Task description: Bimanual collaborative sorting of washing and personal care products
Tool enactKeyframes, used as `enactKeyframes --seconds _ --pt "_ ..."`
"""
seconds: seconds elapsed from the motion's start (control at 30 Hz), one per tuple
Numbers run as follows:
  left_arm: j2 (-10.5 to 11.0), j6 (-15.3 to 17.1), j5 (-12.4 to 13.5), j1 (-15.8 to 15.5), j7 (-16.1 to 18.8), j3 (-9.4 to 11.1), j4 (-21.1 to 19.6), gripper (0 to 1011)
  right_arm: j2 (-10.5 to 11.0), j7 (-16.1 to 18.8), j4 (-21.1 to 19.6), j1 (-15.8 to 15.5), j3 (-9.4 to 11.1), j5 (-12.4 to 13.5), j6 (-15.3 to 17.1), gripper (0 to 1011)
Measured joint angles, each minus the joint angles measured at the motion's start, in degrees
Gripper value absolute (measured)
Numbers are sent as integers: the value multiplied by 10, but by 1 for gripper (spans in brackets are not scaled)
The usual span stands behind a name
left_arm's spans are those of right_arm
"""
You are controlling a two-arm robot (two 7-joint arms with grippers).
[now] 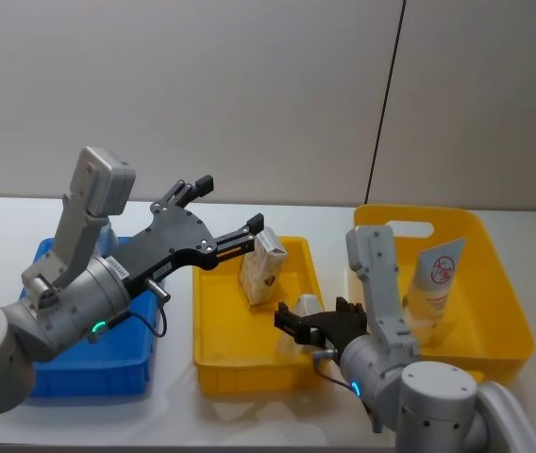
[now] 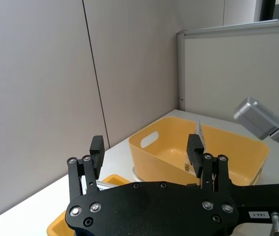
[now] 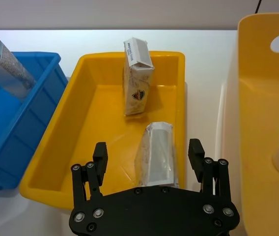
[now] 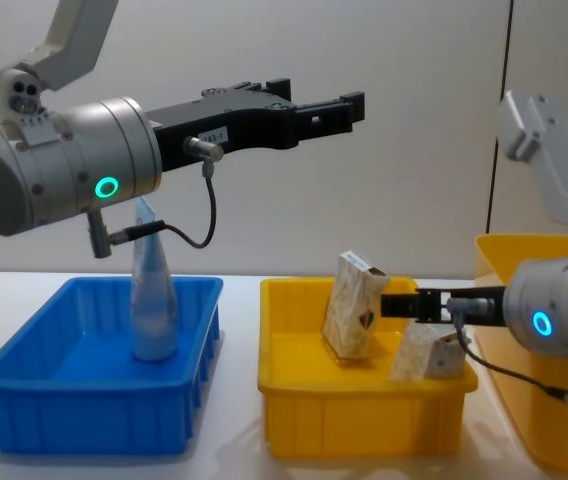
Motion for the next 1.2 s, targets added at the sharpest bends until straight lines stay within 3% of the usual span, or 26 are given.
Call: enactKeyframes --seconds 0.83,1.2 --pt "0 0 0 0 0 0 0 1001 -22 -7 54 23 13 -6 6 1004" --pt "0 0 0 0 0 0 0 1001 -25 -11 70 32 17 -13 12 749"
